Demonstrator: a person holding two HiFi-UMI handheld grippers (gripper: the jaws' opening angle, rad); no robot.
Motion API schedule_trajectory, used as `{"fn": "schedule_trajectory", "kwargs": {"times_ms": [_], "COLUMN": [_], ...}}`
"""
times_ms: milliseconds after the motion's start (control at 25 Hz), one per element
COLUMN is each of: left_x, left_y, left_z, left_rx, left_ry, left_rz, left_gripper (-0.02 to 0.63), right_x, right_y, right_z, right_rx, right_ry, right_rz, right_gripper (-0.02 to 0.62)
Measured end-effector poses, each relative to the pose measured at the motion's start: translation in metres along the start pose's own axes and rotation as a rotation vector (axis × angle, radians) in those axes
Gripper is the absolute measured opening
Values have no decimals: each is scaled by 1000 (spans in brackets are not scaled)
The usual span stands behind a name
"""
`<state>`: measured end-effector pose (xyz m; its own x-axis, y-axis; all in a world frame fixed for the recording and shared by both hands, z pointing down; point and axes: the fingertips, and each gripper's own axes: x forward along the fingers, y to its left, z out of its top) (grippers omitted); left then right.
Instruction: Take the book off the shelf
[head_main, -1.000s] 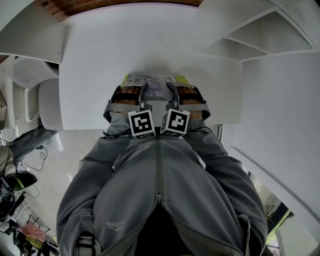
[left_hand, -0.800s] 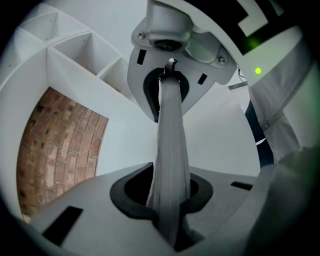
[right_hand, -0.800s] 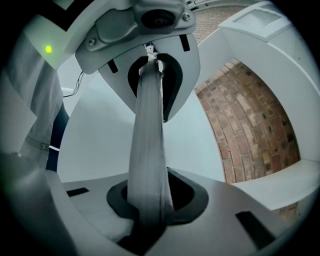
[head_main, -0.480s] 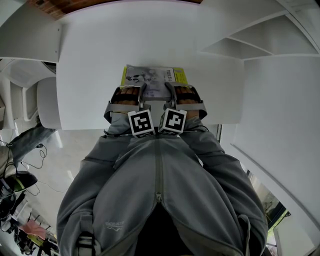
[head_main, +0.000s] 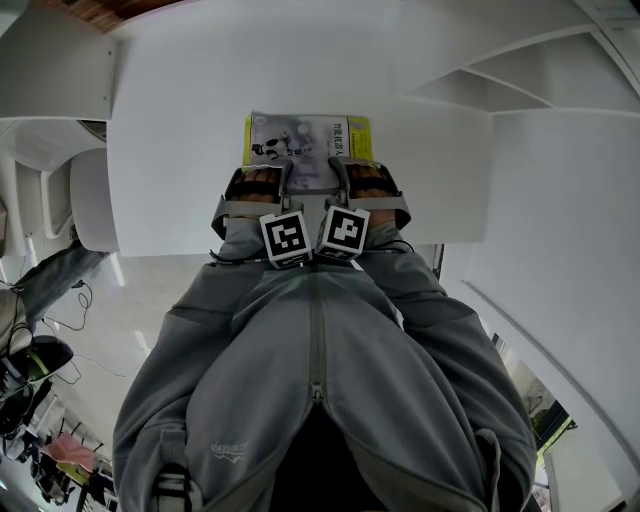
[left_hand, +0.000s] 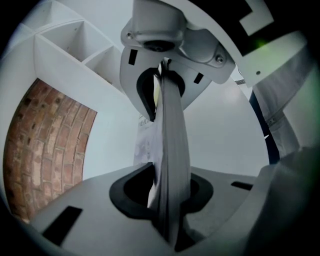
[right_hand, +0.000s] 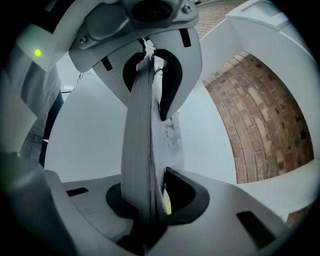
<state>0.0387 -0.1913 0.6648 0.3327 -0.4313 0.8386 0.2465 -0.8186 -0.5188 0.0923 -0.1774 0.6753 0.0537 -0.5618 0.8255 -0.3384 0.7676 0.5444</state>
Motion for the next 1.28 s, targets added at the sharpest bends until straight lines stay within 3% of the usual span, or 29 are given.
{"fn": "schedule_trajectory", "kwargs": {"times_ms": [240, 800, 1280], "left_x": [8, 6, -10], "left_y": [-17, -54, -64], "left_z": [-3, -14, -15], "left_rx": [1, -32, -57], "left_ry": [12, 56, 41], "left_rz": [-45, -216, -228], "left_gripper": [104, 236, 256], "right_x": [8, 0, -21], "right_y": [13, 52, 73], "right_z": [1, -5, -6], "right_rx": [-27, -76, -12], "right_ry": [-14, 8, -8], "right_rz": [31, 135, 148], "right_gripper": [119, 213, 226]}}
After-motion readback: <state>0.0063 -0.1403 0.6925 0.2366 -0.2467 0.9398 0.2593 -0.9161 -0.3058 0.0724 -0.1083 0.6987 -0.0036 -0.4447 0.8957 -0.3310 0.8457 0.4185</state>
